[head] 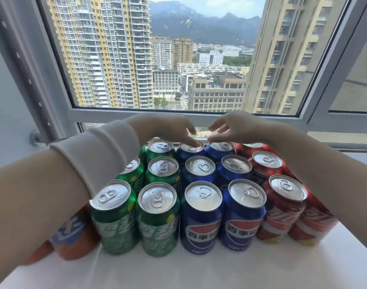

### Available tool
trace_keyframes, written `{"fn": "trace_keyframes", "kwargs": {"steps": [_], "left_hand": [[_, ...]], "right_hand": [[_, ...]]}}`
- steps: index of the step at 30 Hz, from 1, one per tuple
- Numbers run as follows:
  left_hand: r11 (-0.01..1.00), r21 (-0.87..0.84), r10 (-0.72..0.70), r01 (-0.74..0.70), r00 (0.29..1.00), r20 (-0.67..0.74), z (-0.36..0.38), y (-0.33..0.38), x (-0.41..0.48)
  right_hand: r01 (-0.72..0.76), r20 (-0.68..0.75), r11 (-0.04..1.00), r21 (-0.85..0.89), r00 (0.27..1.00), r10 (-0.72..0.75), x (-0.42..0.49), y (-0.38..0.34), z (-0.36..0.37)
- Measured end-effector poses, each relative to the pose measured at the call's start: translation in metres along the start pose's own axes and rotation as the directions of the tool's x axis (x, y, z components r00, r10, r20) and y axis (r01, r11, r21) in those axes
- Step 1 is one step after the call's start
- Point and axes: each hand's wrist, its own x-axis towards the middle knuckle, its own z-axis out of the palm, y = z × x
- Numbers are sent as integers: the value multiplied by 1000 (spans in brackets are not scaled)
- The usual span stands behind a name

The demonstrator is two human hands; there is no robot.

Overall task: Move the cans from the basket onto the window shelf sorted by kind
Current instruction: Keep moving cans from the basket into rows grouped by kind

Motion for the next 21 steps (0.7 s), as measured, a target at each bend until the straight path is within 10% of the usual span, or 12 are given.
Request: {"fn": "trace_keyframes", "kwargs": {"steps": [10, 21], "left_hand": [[984, -63, -166, 165, 986, -11, -10, -95, -74], [995, -97, -50, 39, 991, -123, 2, -111, -72]], "right_hand": [[156, 91, 988, -3, 984, -155, 37, -88, 19], [150, 69, 986, 77, 985, -155, 48, -101, 25]]}}
